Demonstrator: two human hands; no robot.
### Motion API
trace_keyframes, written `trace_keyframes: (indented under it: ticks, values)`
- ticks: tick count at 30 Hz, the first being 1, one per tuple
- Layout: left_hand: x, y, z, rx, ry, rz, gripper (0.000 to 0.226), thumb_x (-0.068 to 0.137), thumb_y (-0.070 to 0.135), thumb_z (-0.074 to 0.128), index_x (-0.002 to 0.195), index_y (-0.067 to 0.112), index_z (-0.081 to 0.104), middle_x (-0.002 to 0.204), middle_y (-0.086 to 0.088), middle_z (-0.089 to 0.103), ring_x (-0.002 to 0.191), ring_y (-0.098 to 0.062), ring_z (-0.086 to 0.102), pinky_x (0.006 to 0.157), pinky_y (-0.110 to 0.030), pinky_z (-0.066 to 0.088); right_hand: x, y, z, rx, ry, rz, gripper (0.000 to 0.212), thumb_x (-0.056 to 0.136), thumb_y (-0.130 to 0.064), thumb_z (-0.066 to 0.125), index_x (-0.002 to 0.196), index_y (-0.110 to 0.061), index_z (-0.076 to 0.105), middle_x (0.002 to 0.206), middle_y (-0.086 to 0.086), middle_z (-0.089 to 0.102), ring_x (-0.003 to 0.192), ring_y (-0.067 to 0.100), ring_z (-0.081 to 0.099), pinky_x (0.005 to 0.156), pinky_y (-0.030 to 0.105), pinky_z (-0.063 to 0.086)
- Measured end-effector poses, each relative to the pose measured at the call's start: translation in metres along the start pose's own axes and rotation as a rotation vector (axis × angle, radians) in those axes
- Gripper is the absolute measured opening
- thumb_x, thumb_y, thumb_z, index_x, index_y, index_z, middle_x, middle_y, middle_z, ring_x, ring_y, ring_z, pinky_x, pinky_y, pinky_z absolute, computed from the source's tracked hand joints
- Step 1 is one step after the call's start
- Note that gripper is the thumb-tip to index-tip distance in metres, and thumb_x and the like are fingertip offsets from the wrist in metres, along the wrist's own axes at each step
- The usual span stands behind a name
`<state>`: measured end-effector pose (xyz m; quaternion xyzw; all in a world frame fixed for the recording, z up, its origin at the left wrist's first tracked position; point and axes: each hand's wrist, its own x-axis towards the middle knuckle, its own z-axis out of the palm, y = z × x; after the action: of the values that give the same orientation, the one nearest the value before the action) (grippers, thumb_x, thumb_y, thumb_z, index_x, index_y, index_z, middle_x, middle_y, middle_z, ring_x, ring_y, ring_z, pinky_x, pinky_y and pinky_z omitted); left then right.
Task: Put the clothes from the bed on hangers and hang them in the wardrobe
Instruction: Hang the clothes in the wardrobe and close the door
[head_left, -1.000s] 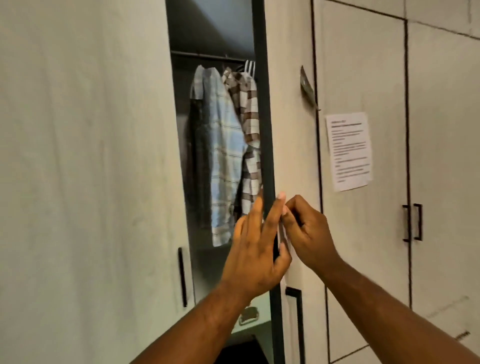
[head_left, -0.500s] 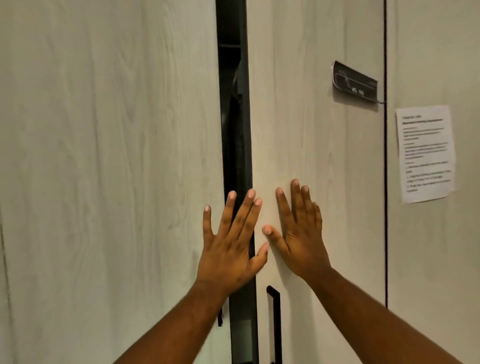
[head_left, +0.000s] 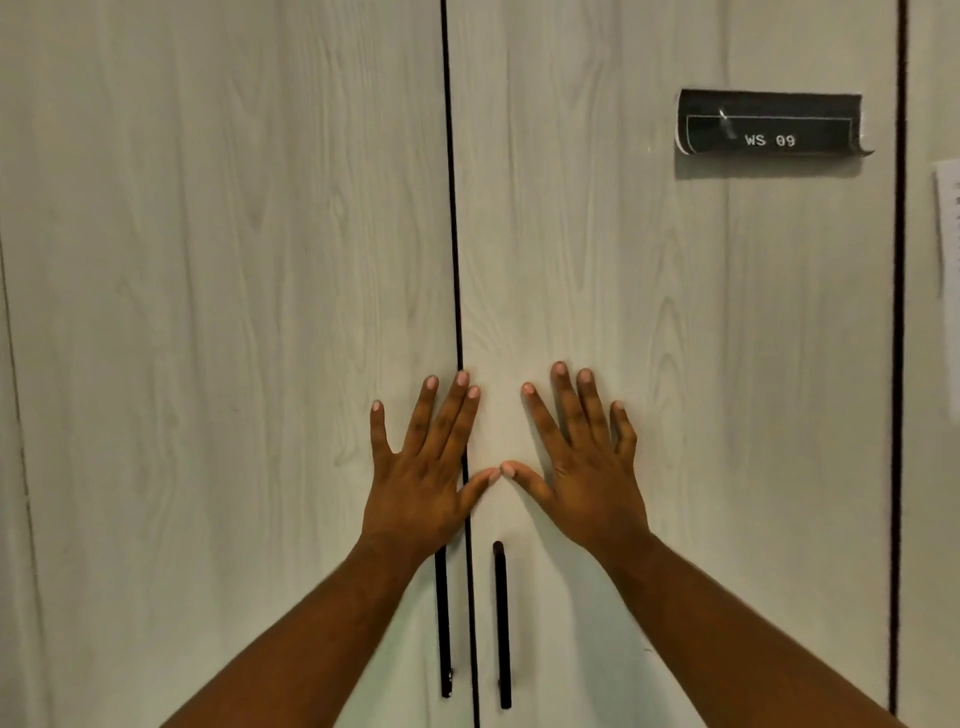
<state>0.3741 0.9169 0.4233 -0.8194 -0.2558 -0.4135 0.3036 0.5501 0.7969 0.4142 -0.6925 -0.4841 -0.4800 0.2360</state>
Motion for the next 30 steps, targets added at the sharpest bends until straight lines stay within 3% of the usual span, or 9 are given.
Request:
trace_keyframes:
  ticks: [18,22,26,30]
  values:
    - [0.009,0.01,0.018,0.103,-0.053,-0.06,0.087,0.098,0.071,0.027,0.161,0.017,0.001,0.169,-0.002,-0.009,0.156,-0.027,-0.006,0.118,-0.069,0.006,0.006,0.005,0.021,0.005,0.012,0.007,0.087,0.096,-0.075,0.033,0.162,-0.027,0.005,0.17,0.007,-0.007,0.156,0.03,-0.005,0.122,0.06,0.011]
    - [0.009,0.013,0.01,0.129,-0.091,-0.076,0.087,0.099,0.069,0.026,0.161,0.017,-0.004,0.169,-0.003,-0.013,0.155,-0.027,-0.01,0.118,-0.068,0.004,0.006,0.01,0.01,0.068,-0.032,-0.023,0.091,0.093,-0.071,0.044,0.162,-0.029,0.002,0.17,0.005,-0.011,0.156,0.028,-0.009,0.122,0.058,0.012]
    - [0.009,0.012,-0.001,0.129,-0.117,-0.063,0.085,0.099,0.064,0.027,0.161,0.015,-0.003,0.169,-0.003,-0.013,0.156,-0.025,-0.01,0.119,-0.067,0.007,0.007,0.017,-0.002,0.15,-0.071,-0.026,0.092,0.09,-0.055,0.06,0.162,-0.032,0.007,0.17,0.001,-0.011,0.156,0.024,-0.01,0.122,0.055,0.016]
    - [0.001,0.012,-0.021,0.094,-0.102,-0.087,0.082,0.1,0.061,0.026,0.161,0.016,-0.006,0.168,-0.003,-0.015,0.155,-0.023,-0.011,0.121,-0.061,0.008,0.009,0.016,-0.015,0.263,-0.073,-0.016,0.083,0.093,-0.052,0.057,0.161,-0.033,0.014,0.17,-0.001,0.001,0.157,0.022,0.001,0.119,0.052,0.023]
